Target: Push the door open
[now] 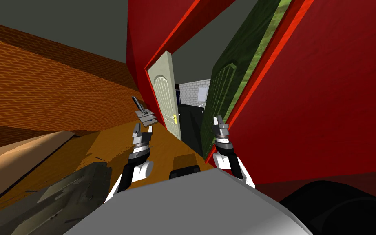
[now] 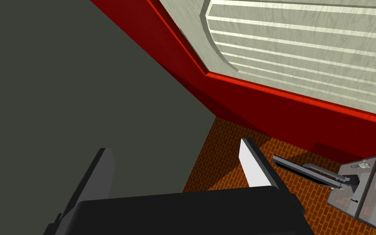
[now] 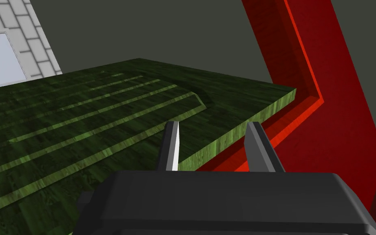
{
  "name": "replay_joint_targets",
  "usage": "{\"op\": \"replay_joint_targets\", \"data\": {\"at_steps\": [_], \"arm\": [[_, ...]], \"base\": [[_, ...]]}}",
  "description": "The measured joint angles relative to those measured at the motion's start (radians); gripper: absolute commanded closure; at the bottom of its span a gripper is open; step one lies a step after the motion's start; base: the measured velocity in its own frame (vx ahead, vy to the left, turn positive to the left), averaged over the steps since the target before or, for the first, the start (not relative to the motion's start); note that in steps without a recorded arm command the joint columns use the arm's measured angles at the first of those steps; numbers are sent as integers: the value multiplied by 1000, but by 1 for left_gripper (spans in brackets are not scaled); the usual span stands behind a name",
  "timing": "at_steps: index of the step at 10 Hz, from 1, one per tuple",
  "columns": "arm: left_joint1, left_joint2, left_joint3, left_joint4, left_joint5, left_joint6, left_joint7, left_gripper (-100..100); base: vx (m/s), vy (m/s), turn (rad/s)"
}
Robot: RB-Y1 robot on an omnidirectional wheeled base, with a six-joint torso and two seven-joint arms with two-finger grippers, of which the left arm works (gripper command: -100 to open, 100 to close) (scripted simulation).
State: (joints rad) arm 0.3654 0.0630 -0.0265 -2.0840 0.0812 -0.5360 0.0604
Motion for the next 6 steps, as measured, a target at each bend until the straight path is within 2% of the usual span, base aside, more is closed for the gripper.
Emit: {"op": "replay_joint_targets", "data": {"at_steps": [2,4,6], "arm": [[-8,7,-7,36,-4,8,-2,-100],[-35,10,-13,86,-10,19,-7,-100],[-53,17,-16,121,-13,37,-8,-100]], "base": [[95,99,-113],[86,151,-199],[83,118,-132]]}}
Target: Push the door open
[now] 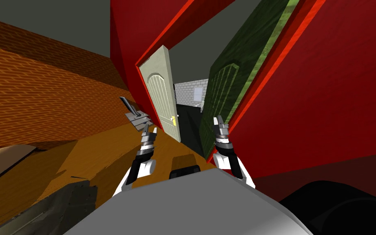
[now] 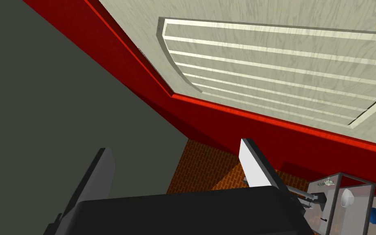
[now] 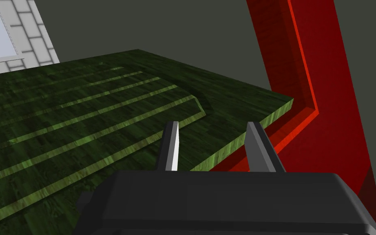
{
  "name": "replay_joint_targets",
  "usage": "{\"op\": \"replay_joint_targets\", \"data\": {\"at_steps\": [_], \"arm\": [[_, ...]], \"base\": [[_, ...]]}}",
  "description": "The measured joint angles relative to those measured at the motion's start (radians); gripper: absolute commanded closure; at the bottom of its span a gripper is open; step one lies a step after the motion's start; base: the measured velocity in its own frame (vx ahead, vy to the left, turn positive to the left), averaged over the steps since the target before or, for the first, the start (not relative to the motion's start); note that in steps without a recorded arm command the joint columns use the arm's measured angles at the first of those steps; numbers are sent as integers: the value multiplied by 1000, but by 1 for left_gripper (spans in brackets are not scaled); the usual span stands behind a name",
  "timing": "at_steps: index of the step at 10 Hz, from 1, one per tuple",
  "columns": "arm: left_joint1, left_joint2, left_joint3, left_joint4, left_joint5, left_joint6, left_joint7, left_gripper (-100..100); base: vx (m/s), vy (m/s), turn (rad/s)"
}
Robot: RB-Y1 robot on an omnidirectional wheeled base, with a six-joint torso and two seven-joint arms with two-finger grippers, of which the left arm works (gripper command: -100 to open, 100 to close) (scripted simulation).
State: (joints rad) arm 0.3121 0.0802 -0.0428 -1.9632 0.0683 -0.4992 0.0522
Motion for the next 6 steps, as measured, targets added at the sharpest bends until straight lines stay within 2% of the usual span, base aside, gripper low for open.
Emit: {"op": "replay_joint_targets", "data": {"at_steps": [5,6], "arm": [[-35,5,-14,76,-10,32,-7,-100],[-47,1,-19,98,-14,37,-11,-100]], "base": [[64,113,-138],[56,109,-134]]}}
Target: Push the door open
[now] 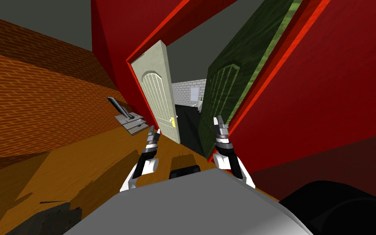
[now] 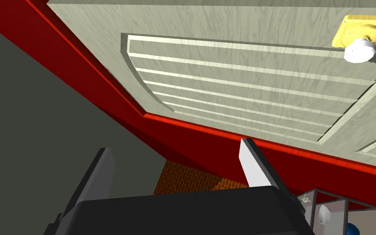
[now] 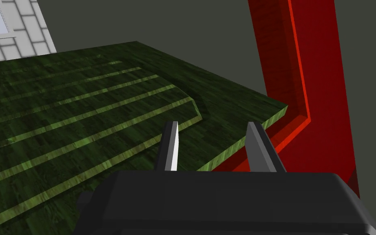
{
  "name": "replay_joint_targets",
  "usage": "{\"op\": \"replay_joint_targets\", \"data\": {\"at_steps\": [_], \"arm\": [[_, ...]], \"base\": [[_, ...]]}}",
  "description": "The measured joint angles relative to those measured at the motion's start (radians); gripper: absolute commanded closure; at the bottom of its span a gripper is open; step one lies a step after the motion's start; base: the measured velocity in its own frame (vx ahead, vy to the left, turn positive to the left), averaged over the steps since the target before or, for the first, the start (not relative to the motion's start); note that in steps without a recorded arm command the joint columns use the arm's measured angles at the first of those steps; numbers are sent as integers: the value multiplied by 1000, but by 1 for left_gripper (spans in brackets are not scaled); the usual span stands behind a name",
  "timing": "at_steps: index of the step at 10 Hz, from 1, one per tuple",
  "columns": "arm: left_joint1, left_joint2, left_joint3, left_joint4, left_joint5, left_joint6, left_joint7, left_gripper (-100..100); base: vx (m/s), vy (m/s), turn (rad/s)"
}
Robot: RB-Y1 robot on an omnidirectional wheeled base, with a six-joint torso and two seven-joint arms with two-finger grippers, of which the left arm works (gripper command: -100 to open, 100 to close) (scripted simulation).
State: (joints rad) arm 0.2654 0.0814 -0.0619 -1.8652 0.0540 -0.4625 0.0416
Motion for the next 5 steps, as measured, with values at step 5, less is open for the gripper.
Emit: {"op": "replay_joint_targets", "data": {"at_steps": [5], "arm": [[-57,0,-13,116,-12,28,-8,-100]], "base": [[69,148,-167]]}}
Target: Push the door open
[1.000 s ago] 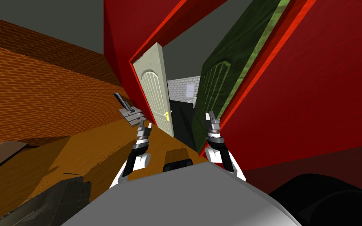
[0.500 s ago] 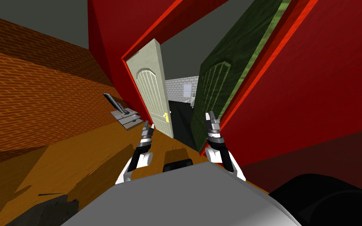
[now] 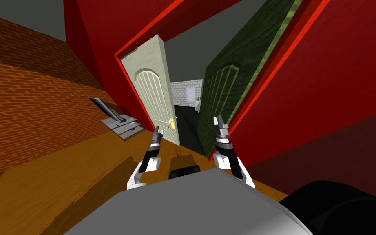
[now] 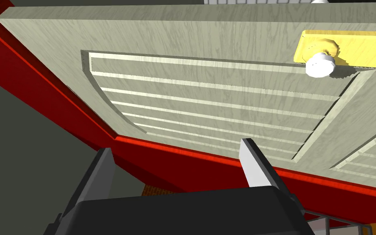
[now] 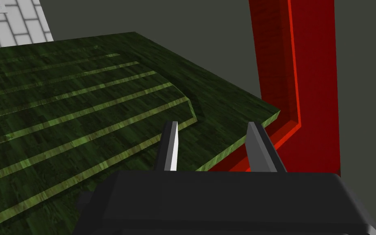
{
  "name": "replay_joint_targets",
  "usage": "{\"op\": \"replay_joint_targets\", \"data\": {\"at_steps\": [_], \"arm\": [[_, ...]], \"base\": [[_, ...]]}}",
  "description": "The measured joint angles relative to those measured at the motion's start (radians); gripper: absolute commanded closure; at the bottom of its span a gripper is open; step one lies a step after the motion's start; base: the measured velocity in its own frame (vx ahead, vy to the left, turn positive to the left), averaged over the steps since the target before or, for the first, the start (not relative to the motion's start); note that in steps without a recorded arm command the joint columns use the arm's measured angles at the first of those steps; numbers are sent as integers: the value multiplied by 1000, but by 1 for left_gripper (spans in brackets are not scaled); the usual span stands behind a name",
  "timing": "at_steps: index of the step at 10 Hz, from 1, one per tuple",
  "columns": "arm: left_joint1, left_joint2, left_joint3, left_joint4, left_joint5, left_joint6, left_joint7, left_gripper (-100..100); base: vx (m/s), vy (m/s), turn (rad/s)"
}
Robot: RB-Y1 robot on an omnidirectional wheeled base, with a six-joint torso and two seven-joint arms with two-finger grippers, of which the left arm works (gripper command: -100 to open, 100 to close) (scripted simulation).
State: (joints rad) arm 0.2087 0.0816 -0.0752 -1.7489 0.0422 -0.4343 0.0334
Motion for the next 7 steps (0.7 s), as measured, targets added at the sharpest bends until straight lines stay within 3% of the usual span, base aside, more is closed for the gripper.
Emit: {"op": "replay_joint_targets", "data": {"at_steps": [2,3,5,7], "arm": [[-13,0,-6,35,-4,8,-2,-100],[-26,-2,-8,58,-6,13,-4,-100],[-49,-10,-16,90,-13,44,-10,-100],[-67,-9,-20,134,-16,50,-11,-100]], "base": [[37,120,-123],[39,156,-267],[60,177,-153],[51,129,-131]]}}
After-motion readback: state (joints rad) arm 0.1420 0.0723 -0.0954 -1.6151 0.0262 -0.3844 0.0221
